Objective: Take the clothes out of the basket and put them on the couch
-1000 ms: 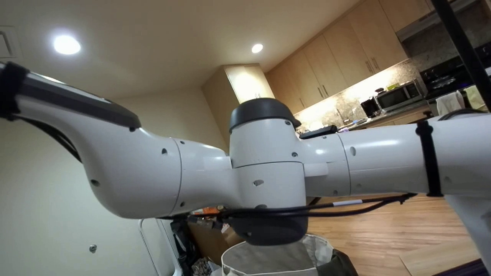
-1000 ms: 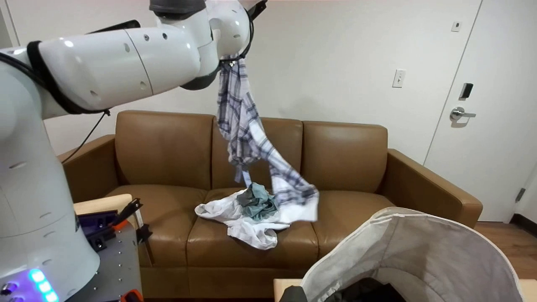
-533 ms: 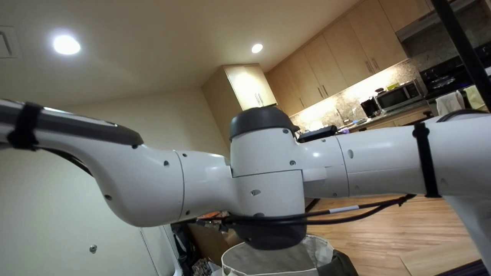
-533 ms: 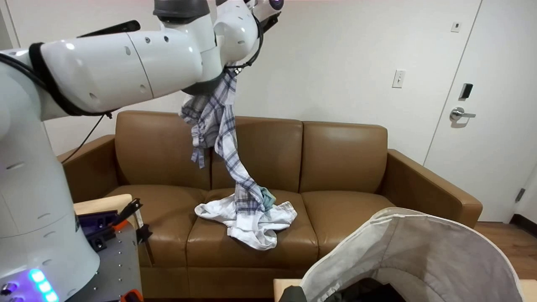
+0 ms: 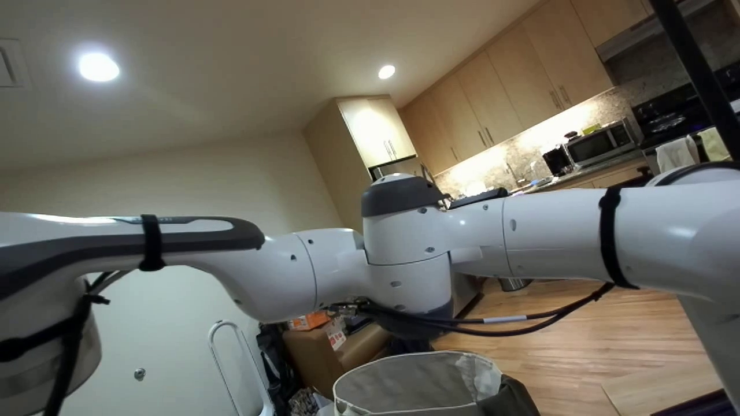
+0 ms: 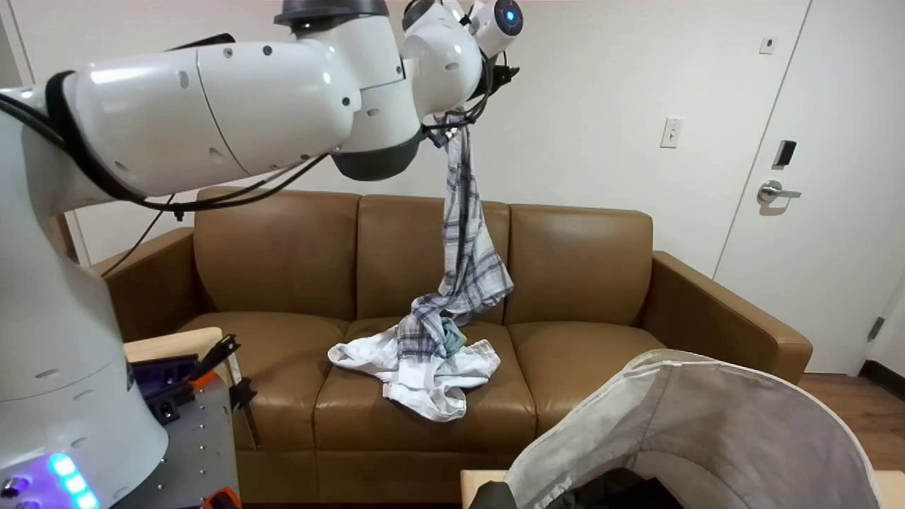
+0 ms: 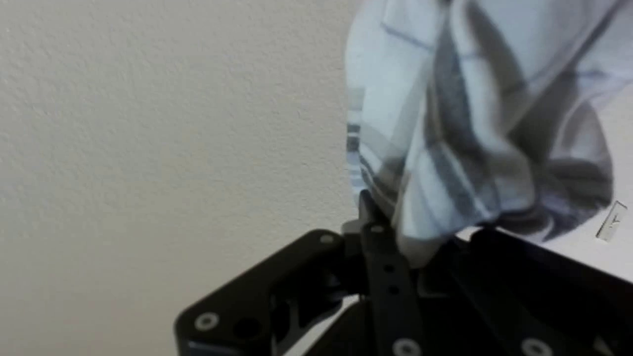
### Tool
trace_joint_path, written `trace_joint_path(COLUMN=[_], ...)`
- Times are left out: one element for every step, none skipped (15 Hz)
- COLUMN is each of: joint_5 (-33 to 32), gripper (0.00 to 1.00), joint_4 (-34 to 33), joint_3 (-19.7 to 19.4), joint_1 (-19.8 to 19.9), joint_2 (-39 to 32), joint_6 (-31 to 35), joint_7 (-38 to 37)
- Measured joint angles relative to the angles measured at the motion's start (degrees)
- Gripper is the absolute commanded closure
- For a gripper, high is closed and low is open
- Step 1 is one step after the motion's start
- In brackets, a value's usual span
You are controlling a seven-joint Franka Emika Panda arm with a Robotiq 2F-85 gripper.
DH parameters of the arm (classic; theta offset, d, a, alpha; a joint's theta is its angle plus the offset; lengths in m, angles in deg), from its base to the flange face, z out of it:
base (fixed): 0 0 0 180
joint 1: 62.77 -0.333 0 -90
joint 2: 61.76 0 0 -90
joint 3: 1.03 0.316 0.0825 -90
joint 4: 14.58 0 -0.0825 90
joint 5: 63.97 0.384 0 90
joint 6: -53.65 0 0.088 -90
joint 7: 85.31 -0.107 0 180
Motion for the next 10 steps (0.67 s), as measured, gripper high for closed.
trace_joint_path(joint_5=[0.0,0.0,0.0,0.0,0.0,0.0,0.0,1.7,3.6,5.2], gripper=[0.97,0.96,0.96,0.97,0.97,0.96,0.95,0.95,0.95,0.97], joint_4=[3.2,6.4,9.6,12.8,16.2,19.6,23.0,26.5,29.9,33.4], joint_3=[-0.4,-0.7,-0.9,-1.0,-1.1,-1.0,-0.8,-0.7,-0.7,-0.7], joint_1=[2.3,4.4,6.5,8.5,10.6,12.6,14.7,16.6,18.6,20.7], joint_2=[0.0,0.1,0.2,0.3,0.6,1.0,1.3,1.9,2.7,3.7], joint_6=[0.9,1.6,2.3,2.4,2.4,2.4,2.6,3.4,4.3,4.6], joint_7=[-2.1,-4.3,-6.7,-9.1,-11.7,-14.0,-15.9,-16.6,-16.8,-17.1])
